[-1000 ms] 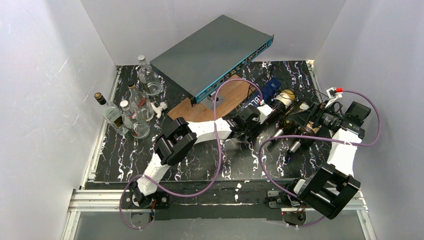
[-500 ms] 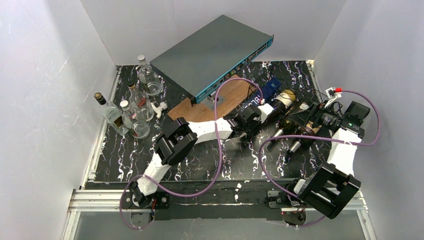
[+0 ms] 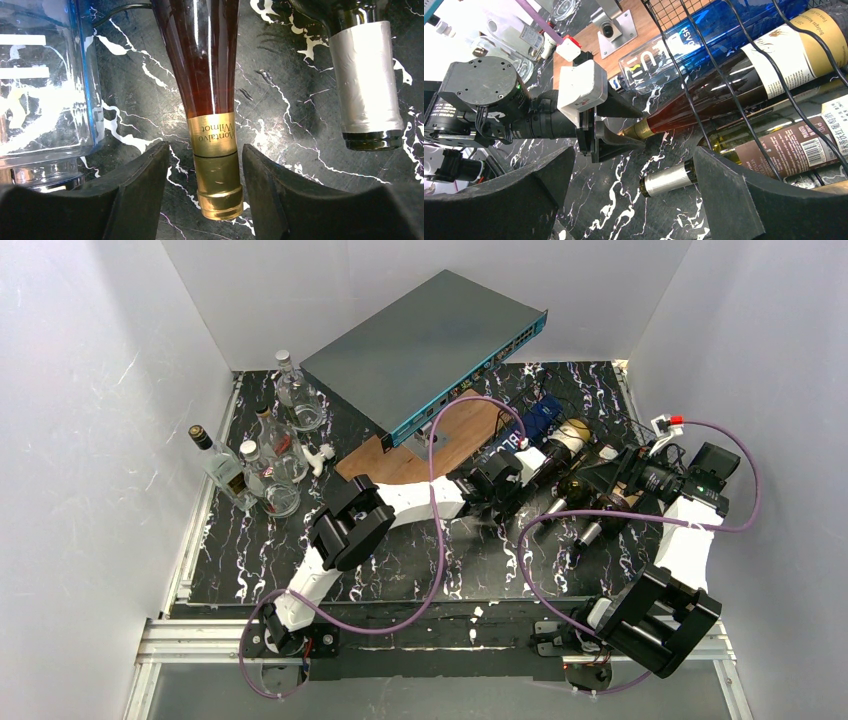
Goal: Take the wine bottle off the wine rack
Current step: Pick up the wine bottle from the wine rack.
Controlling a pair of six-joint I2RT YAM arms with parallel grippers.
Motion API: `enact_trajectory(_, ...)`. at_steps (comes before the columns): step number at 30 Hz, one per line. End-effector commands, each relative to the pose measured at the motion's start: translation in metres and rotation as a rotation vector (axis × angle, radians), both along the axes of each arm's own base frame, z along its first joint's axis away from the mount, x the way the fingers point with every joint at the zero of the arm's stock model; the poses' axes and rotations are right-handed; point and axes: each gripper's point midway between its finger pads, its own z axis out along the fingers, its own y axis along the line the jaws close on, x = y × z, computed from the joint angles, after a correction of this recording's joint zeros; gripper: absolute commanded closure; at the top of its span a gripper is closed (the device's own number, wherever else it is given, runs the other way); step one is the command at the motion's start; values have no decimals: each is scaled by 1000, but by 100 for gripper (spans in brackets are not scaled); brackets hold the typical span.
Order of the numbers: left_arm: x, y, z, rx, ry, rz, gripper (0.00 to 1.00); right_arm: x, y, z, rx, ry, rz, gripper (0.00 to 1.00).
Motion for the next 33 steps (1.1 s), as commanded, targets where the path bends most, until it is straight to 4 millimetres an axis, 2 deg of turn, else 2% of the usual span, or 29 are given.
enact_trajectory(1,5,2,7,-5,-11,19,45,-1,2,2,-6,-12,12,2)
enact_trajectory(10,11,-5,3,-12,-4,26,46,-1,3,2,-6,-13,16,2)
enact_trajectory(19,14,-8,-7,-8,11,45,55,-1,2,1,-8,-11,15,2)
enact_trajectory(23,13,-9,-3,-15,9,35,67,-1,2,1,-9,-10,14,2)
enact_trajectory(27,12,-9,7,-27,0,26,72,-1,2,0,-9,-9,15,2)
enact_trajectory(31,10,-9,20,-46,-8,8,92,-1,3,1,-9,-9,17,2)
enact_trajectory(33,7,-9,27,-57,-7,0,98,-1,3,1,-9,-10,17,2)
